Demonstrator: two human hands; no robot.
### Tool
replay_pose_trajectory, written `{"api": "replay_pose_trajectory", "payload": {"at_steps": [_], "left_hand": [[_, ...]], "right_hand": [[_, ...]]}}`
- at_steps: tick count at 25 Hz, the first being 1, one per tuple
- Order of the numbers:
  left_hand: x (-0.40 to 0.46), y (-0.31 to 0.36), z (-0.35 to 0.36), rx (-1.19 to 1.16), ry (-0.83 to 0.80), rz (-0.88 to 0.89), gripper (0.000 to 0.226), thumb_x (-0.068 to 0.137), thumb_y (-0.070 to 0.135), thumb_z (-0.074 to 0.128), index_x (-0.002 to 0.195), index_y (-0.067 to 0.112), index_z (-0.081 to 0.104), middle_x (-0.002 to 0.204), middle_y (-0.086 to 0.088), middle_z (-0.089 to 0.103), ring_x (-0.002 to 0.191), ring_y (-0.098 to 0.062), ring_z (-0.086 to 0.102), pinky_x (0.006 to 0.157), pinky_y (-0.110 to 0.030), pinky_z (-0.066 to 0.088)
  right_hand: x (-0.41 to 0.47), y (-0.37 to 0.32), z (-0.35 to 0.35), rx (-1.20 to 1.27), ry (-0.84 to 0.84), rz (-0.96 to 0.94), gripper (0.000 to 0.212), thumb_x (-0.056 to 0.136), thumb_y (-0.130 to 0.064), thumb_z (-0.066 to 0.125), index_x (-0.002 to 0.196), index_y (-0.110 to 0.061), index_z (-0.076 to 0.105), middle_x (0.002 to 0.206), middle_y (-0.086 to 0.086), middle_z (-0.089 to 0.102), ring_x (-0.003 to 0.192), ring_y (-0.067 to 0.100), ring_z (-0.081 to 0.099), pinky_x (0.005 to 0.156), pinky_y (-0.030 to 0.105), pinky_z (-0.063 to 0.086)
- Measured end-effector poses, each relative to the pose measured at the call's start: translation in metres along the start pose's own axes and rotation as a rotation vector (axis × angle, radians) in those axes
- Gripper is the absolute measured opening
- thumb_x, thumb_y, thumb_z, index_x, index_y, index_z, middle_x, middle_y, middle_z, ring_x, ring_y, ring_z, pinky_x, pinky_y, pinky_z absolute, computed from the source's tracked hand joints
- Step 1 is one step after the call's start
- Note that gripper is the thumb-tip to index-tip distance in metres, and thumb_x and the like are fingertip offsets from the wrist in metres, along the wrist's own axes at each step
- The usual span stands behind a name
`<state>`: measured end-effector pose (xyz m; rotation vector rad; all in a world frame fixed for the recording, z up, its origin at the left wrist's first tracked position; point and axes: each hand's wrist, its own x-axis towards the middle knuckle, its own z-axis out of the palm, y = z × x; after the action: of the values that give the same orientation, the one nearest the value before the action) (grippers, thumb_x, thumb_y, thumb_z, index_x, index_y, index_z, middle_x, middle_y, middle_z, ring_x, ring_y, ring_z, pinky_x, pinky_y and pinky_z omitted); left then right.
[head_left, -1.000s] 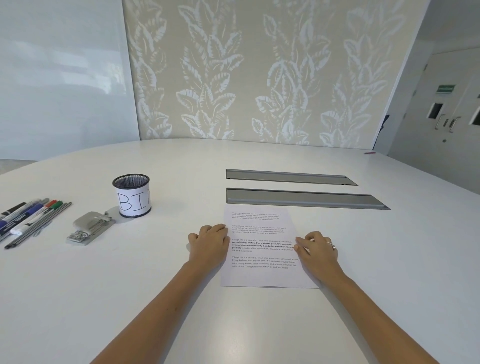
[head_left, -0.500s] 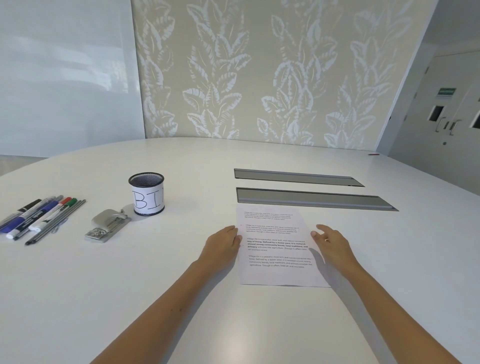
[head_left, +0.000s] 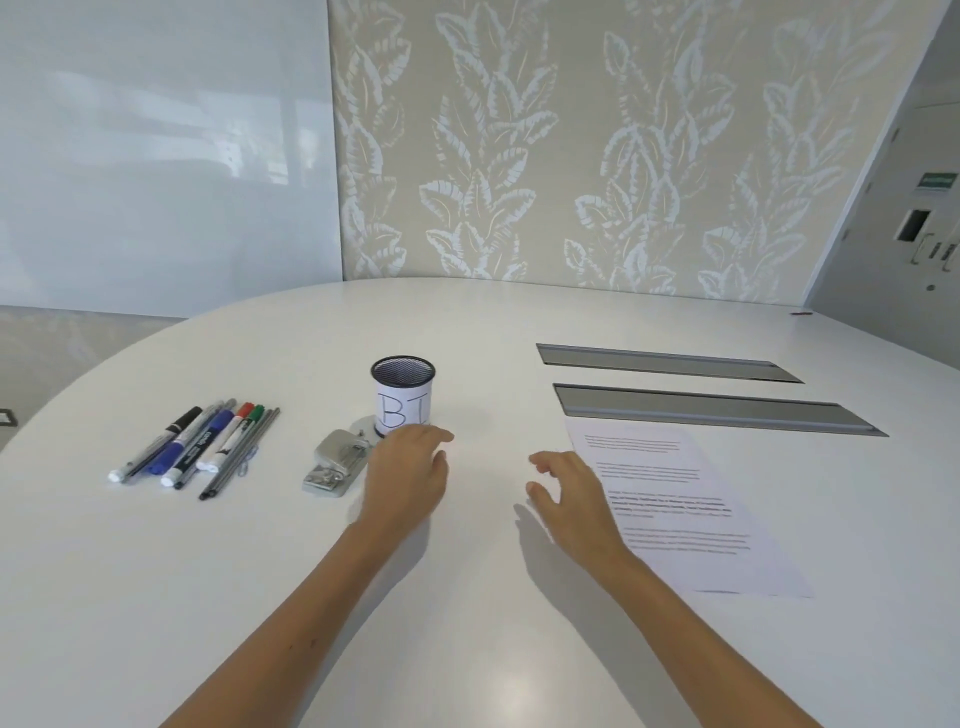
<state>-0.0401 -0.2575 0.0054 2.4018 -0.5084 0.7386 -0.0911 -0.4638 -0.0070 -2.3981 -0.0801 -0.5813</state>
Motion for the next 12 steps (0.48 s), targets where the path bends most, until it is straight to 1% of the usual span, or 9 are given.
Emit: {"api": "replay_pose_trajectory", "payload": {"at_steps": [2, 4, 5, 7, 9, 10, 12], "left_hand": [[0.006, -0.042, -0.015, 0.104, 0.020, -0.098, 0.034, 0.071, 0.012, 0.052, 0.099, 0.008, 0.070, 0.102, -0.011, 0.071, 0.095, -0.037, 0.063, 0.080, -0.045, 0.050], [0.010, -0.077, -0.028, 0.156, -0.057, -0.222, 0.038, 0.074, 0.015, 0.052, 0.108, 0.003, 0.065, 0.109, -0.018, 0.065, 0.098, -0.044, 0.058, 0.077, -0.048, 0.048], [0.012, -0.088, -0.033, 0.157, -0.116, -0.271, 0.040, 0.078, 0.018, 0.051, 0.113, 0.001, 0.061, 0.112, -0.020, 0.062, 0.099, -0.044, 0.056, 0.079, -0.047, 0.045], [0.019, -0.099, -0.039, 0.103, -0.233, -0.357, 0.037, 0.085, 0.017, 0.051, 0.118, 0.001, 0.053, 0.115, -0.020, 0.057, 0.103, -0.040, 0.054, 0.080, -0.040, 0.041], [0.027, -0.104, -0.042, 0.107, -0.331, -0.404, 0.032, 0.087, 0.020, 0.051, 0.113, 0.001, 0.052, 0.112, -0.016, 0.060, 0.102, -0.035, 0.055, 0.074, -0.034, 0.038], [0.030, -0.105, -0.045, 0.117, -0.362, -0.408, 0.030, 0.087, 0.023, 0.053, 0.107, 0.001, 0.053, 0.109, -0.015, 0.062, 0.100, -0.033, 0.056, 0.071, -0.032, 0.037], [0.038, -0.108, -0.050, 0.107, -0.410, -0.410, 0.027, 0.084, 0.029, 0.057, 0.089, 0.002, 0.054, 0.099, -0.016, 0.065, 0.092, -0.033, 0.058, 0.067, -0.030, 0.036]], "right_hand": [[-0.003, -0.018, 0.027, 0.054, -0.066, 0.040, 0.027, 0.084, -0.014, 0.058, 0.110, -0.020, 0.061, 0.103, -0.008, 0.053, 0.098, 0.016, 0.052, 0.094, 0.035, 0.041], [-0.002, -0.030, 0.047, 0.082, -0.093, 0.091, 0.025, 0.086, -0.016, 0.059, 0.110, -0.021, 0.061, 0.105, -0.009, 0.054, 0.099, 0.011, 0.053, 0.096, 0.037, 0.040], [-0.001, -0.033, 0.054, 0.068, -0.088, 0.111, 0.023, 0.087, -0.018, 0.059, 0.110, -0.023, 0.061, 0.105, -0.009, 0.054, 0.099, 0.009, 0.053, 0.097, 0.038, 0.040], [0.002, -0.037, 0.062, -0.001, -0.070, 0.150, 0.022, 0.088, -0.021, 0.057, 0.110, -0.024, 0.060, 0.107, -0.008, 0.056, 0.103, 0.012, 0.053, 0.096, 0.038, 0.038], [0.003, -0.039, 0.065, -0.054, -0.059, 0.188, 0.024, 0.089, -0.021, 0.055, 0.111, -0.024, 0.060, 0.110, -0.006, 0.057, 0.107, 0.016, 0.051, 0.095, 0.036, 0.036], [0.002, -0.039, 0.066, -0.073, -0.054, 0.195, 0.023, 0.089, -0.021, 0.054, 0.112, -0.023, 0.061, 0.112, -0.005, 0.057, 0.107, 0.016, 0.050, 0.094, 0.035, 0.036], [0.000, -0.039, 0.067, -0.124, -0.044, 0.189, 0.023, 0.090, -0.022, 0.053, 0.111, -0.021, 0.062, 0.114, -0.005, 0.056, 0.108, 0.018, 0.050, 0.093, 0.033, 0.036]]}}
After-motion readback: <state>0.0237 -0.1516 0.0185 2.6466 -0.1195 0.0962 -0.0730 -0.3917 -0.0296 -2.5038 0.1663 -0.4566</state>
